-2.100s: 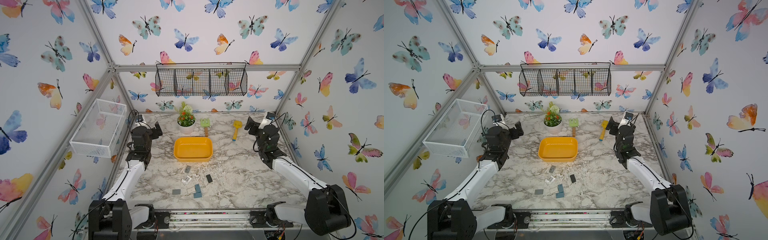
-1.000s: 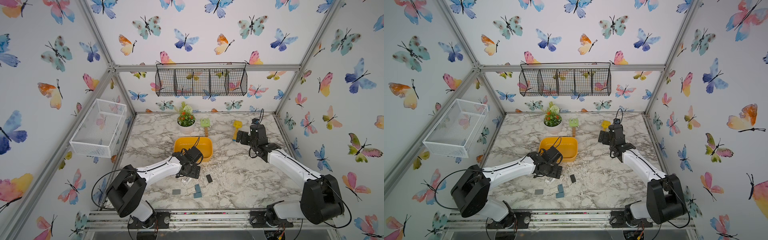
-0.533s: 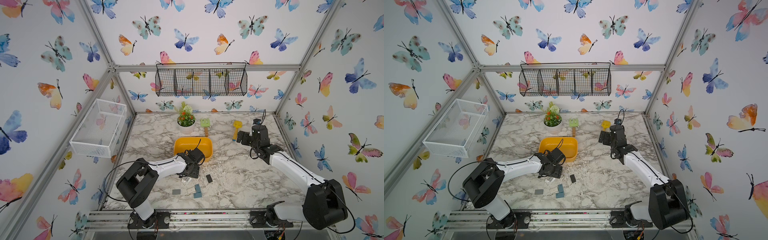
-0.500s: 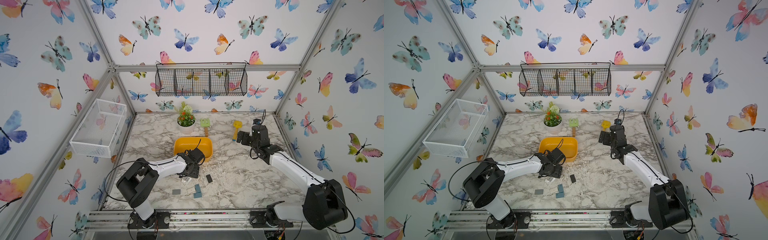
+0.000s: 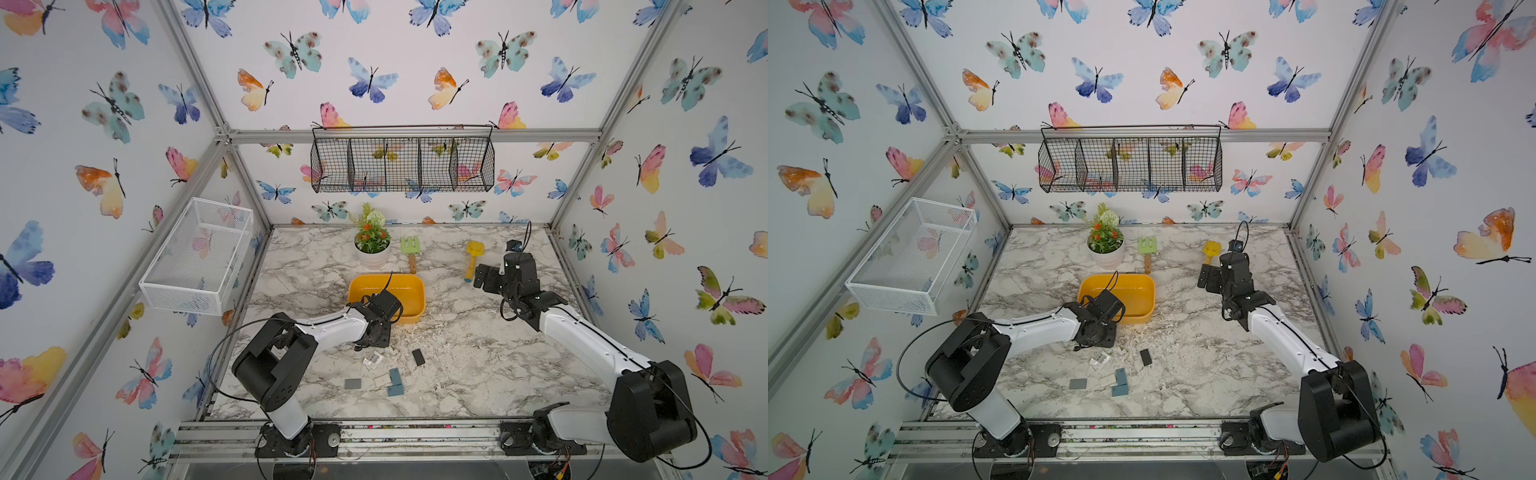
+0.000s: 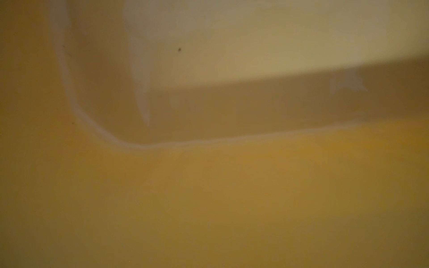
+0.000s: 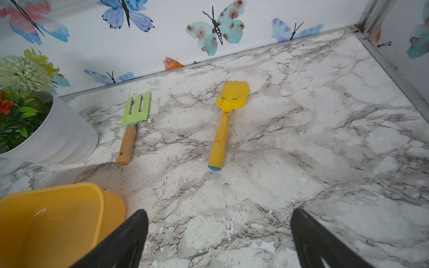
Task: Put the eraser in the storage box
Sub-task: Pick up the eraser from the center of the board.
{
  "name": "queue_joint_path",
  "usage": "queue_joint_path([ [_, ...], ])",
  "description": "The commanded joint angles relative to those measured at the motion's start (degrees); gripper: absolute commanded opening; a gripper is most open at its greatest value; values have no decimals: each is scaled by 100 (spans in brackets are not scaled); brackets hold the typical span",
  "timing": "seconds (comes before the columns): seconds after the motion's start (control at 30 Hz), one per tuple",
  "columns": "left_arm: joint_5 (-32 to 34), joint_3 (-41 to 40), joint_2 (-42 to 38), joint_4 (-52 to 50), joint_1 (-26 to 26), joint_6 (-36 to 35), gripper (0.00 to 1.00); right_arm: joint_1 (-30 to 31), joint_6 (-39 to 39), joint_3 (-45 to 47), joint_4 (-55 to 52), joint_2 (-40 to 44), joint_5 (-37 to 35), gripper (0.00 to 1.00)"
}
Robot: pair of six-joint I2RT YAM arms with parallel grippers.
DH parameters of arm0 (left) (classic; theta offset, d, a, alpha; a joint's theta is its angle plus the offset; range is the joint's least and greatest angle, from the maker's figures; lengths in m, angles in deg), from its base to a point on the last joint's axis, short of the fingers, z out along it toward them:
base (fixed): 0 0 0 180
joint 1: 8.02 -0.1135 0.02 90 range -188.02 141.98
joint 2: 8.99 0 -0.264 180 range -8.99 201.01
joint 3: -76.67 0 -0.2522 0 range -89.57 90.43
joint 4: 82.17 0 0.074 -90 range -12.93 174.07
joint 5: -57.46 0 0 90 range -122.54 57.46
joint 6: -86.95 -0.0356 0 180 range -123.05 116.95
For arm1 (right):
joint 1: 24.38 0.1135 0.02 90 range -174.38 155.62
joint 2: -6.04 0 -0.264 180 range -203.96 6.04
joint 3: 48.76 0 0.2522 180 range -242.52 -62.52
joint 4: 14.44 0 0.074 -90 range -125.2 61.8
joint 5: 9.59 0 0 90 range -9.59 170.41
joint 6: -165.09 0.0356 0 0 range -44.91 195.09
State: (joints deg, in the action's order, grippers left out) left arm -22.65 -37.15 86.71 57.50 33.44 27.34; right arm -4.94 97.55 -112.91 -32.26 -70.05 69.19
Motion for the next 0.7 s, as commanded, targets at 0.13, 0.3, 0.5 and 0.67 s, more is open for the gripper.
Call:
queue_joint_path([
  [0.13, -107, -203, 24, -23, 3, -37, 18, -2, -49, 56, -5, 116, 50, 98],
  [0.3, 38, -235, -335, -225, -63, 6, 17, -2, -57, 82, 8, 91, 46, 98],
  [0.5, 171, 11, -971, -777, -76, 30, 16, -2, -57, 117, 21, 77, 66, 98],
  [0.67, 249, 581, -1748, -1346, -84, -45, 18, -1, -60, 152, 54, 64, 93, 98],
])
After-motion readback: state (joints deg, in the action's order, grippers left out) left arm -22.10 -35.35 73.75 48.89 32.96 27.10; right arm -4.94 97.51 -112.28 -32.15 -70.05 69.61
